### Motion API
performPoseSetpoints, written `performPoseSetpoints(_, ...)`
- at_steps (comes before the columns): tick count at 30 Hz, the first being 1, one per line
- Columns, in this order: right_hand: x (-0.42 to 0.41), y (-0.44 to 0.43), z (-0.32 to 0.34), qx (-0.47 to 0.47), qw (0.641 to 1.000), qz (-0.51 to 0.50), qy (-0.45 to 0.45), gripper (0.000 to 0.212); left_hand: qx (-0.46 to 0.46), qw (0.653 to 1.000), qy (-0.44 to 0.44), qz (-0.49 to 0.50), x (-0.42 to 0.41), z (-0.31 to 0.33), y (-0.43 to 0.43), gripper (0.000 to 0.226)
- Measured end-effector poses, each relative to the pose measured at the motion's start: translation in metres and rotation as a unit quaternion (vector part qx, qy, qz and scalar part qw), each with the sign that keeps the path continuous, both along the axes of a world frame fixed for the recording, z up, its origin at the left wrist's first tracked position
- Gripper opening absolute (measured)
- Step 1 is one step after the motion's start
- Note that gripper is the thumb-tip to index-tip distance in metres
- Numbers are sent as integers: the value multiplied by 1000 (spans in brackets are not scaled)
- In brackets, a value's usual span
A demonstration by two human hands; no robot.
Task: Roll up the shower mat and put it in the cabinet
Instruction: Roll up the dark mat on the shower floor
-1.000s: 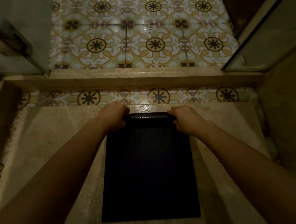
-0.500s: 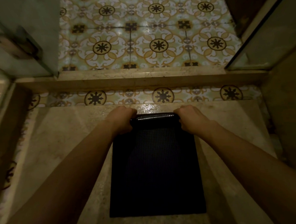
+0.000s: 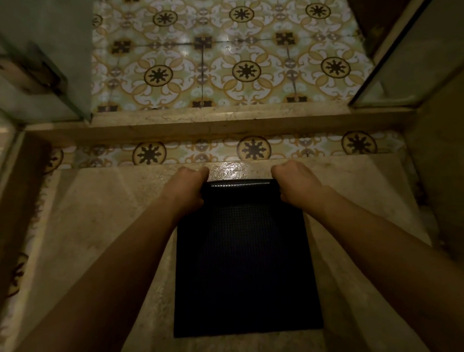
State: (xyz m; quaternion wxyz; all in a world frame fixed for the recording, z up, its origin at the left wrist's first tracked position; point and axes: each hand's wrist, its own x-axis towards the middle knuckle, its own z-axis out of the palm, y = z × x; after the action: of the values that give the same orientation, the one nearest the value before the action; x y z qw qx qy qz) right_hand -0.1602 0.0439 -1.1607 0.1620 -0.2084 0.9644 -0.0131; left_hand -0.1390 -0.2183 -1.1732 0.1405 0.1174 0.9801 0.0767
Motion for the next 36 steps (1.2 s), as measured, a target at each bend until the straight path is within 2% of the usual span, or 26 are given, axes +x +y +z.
performPoseSetpoints(5,2,3,-2,4,1000,20,4,18,-10,1000,20,-19,8,1,-2,25)
performPoseSetpoints(8,5,6,-1,15,999,41,-9,28,-26,999,0,-25,7,2,-2,32)
performPoseSetpoints(12,12,9,0,6,999,40,9,28,-51,998,8,-32,10,1,-2,37)
performPoseSetpoints(17,21,6,0,-1,999,38,16,28,-37,997,48,-51,25,-1,-1,28)
performPoseSetpoints(21,20,6,4,15,999,42,-11,32,-13,999,20,-35,27,3,-1,34)
performPoseSetpoints(25,22,2,7,19,999,36,-2,36,-49,997,15,-52,26,5,1,32)
performPoseSetpoints(29,27,-2,4,33,998,52,-9,32,-41,997,36,-58,33,3,3,30)
performPoseSetpoints(34,26,2,9,45,996,54,-48,32,-24,997,-1,-69,31,7,-1,26)
performPoseSetpoints(36,28,1,11,47,996,56,-41,30,-28,997,9,-76,32,6,0,26)
